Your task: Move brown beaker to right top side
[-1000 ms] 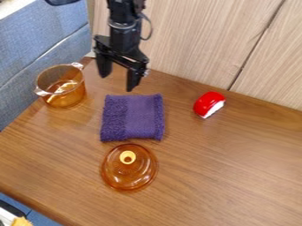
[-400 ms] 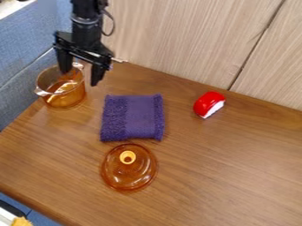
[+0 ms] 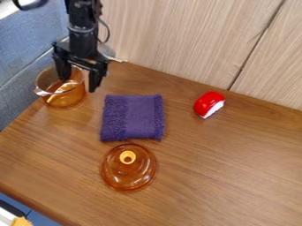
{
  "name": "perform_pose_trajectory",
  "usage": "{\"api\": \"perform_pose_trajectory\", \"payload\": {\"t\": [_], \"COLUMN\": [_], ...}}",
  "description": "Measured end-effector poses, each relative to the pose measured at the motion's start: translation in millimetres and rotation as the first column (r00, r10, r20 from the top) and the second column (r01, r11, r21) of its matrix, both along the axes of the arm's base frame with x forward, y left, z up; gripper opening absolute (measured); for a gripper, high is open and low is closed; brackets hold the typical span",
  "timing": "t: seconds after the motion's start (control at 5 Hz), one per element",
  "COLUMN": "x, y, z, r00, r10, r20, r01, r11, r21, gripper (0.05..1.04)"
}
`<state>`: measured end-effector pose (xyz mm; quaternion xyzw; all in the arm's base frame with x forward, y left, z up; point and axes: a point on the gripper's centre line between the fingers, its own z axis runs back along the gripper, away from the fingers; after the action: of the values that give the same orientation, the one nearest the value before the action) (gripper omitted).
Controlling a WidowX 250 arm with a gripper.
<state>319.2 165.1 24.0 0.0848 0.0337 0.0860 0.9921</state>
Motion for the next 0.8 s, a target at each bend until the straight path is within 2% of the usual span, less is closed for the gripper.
{"api": "perform_pose_trajectory", "payload": {"t": [0.2,0.4,0.8], "x": [1.7,-0.4,1.0], "y": [3.5,8.0,11.5], "z": [-7.8,-10.9,-9.7], "r00": [1.000,0.999,0.999], "r10": [0.001,0.021,0.020], "r20": [-0.014,-0.039,-0.037], "r01": [-0.001,-0.020,-0.018], "r11": [1.000,1.000,0.998], "r21": [-0.011,0.018,0.056], "gripper": [1.001,0.952,0.364]}}
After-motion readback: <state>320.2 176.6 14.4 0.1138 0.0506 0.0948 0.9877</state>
